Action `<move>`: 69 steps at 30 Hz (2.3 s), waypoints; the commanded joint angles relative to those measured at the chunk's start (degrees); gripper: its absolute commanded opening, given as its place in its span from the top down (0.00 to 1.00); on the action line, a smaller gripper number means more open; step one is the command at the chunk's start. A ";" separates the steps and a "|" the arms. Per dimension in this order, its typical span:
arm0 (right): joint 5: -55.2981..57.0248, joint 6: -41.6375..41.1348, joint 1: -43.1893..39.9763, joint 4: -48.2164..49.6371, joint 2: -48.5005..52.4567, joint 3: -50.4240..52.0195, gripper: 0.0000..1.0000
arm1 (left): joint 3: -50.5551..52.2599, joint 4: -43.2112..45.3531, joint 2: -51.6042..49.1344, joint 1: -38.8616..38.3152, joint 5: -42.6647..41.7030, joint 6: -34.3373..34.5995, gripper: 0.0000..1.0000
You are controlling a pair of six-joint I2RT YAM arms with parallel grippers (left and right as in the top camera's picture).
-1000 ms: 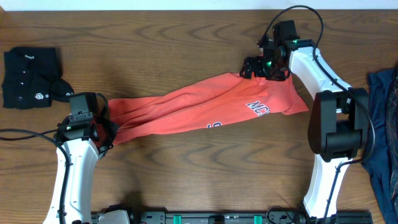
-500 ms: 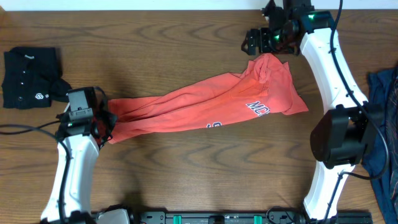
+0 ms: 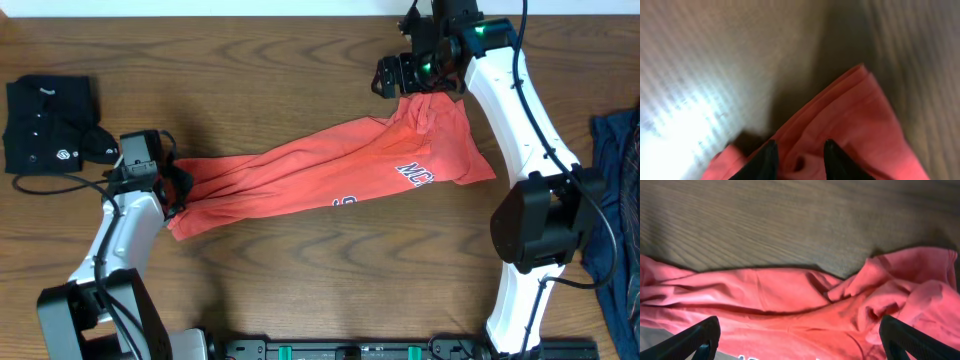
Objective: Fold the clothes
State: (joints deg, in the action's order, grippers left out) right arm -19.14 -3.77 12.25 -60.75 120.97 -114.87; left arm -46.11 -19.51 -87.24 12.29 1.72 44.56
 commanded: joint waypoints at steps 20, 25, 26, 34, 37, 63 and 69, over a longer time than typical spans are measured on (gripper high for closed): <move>2.45 2.16 0.57 -2.36 -2.78 -1.44 0.01 | -5.18 -21.97 12.57 0.11 -10.14 -5.11 0.61; 2.45 2.16 0.70 -2.73 -2.80 -1.44 0.01 | -4.70 -26.71 10.08 0.11 -10.14 -6.88 0.48; 2.40 2.16 0.70 -2.95 -2.93 -1.44 0.01 | -4.70 -26.18 9.33 0.11 -10.14 -6.86 0.48; 2.45 2.51 0.96 -4.31 -4.13 -1.44 0.01 | -4.70 -22.62 1.49 0.11 -10.34 -6.43 0.48; 2.45 2.82 1.01 -4.50 -4.85 -1.44 0.01 | -4.70 -21.64 -2.34 0.13 -11.45 -5.95 0.49; 2.62 3.87 1.33 -4.96 -6.25 -1.44 0.01 | -4.92 -11.30 -4.68 0.13 -10.03 -4.85 0.69; 2.64 4.76 1.33 -5.77 -6.25 -1.44 0.01 | -5.16 -10.78 -4.55 0.13 -11.85 -4.85 0.71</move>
State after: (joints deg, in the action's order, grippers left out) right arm -16.71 -0.47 12.62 -66.41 116.29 -115.04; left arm -50.50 -30.35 -92.16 12.27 -9.78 39.22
